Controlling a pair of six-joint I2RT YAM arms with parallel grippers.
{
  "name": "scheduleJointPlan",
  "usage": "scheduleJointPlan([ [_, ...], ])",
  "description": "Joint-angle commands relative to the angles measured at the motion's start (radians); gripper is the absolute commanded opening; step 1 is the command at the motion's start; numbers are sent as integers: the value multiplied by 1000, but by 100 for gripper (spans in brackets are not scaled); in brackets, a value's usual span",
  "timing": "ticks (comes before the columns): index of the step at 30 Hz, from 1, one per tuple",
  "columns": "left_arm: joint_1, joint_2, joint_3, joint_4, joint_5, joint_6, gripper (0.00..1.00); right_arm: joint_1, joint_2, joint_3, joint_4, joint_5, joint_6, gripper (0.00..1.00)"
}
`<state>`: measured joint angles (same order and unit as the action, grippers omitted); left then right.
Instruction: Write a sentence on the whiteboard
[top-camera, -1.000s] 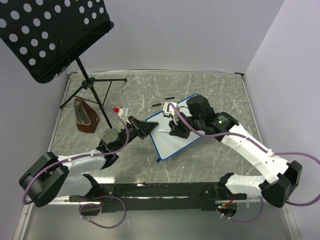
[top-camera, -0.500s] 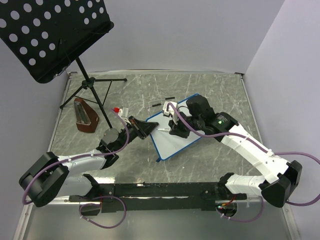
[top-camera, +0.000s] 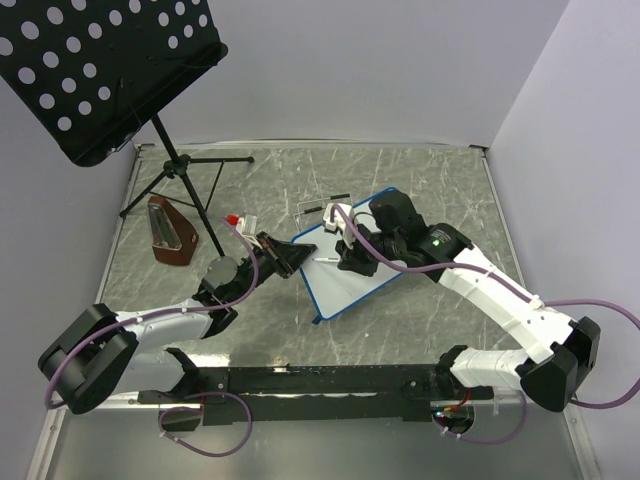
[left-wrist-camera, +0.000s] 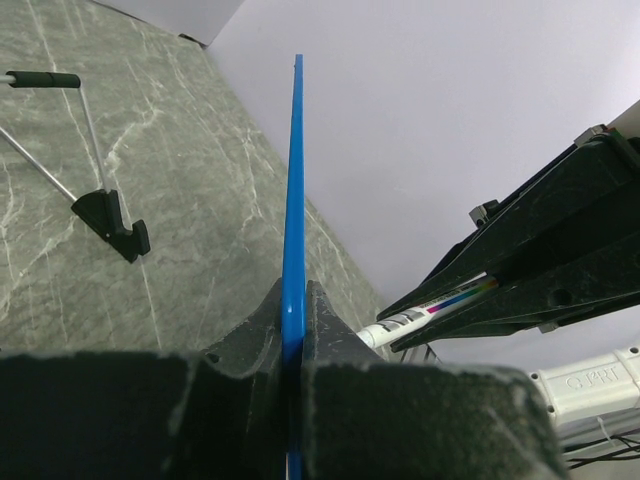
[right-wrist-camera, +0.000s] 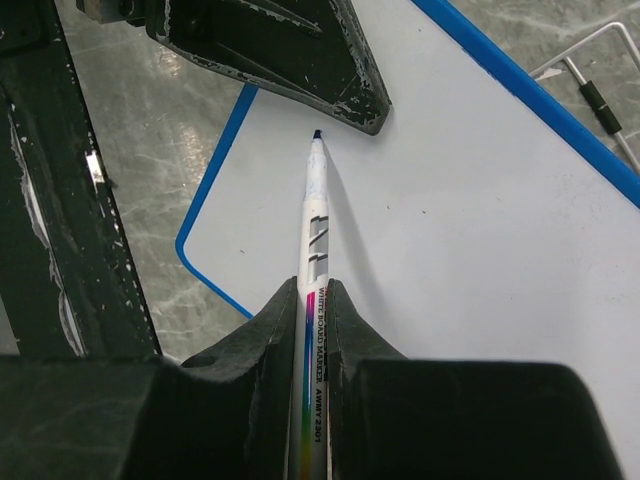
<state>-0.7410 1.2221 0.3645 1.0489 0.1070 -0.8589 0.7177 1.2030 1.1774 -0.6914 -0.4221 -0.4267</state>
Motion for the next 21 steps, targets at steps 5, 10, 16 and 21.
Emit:
scheduleJointPlan([
  [5, -8, -41, 21, 188, 0, -42, 1, 5, 10, 16, 26, 108, 28, 0],
  [10, -8, -38, 17, 188, -4, -42, 1, -3, 1, 21, 38, 138, 48, 0],
  [16, -8, -35, 19, 189, -4, -43, 1, -12, -5, 18, 50, 154, 59, 0],
  [21, -8, -27, 19, 195, -4, -45, 1, -12, -8, 19, 53, 126, 60, 0],
])
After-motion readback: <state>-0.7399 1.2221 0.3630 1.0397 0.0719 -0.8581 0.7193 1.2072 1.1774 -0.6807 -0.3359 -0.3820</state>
